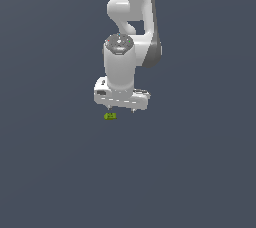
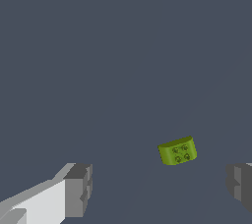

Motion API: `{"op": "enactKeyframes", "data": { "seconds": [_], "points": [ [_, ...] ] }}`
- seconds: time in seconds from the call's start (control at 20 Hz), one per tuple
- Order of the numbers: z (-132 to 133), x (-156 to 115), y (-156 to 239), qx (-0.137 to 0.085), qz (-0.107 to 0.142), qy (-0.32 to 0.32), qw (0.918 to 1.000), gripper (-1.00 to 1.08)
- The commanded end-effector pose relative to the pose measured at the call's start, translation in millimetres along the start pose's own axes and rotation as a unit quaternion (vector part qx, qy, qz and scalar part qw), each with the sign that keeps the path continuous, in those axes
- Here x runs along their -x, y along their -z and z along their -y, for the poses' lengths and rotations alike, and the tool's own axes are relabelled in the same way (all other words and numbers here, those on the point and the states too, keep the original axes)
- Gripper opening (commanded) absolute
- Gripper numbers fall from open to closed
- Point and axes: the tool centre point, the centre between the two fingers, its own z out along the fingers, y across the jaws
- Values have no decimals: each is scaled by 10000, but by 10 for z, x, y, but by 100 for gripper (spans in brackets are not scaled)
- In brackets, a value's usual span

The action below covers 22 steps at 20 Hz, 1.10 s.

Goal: Pick up the object and move it to a goal position.

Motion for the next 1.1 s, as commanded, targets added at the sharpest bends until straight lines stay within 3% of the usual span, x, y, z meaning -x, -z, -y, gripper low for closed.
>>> {"op": "enactKeyframes", "data": {
  "seconds": [0.0,0.25,0.5,0.75,1.05],
  "points": [
    [-23,15,-50,-19,8,-263,9997,100],
    [-85,56,-176,-63,28,-960,9954,100],
    [-165,107,-321,-101,52,-1783,9839,100],
    [-252,163,-460,-125,72,-2601,9655,100],
    [-367,234,-620,-137,88,-3564,9342,100]
  ]
}}
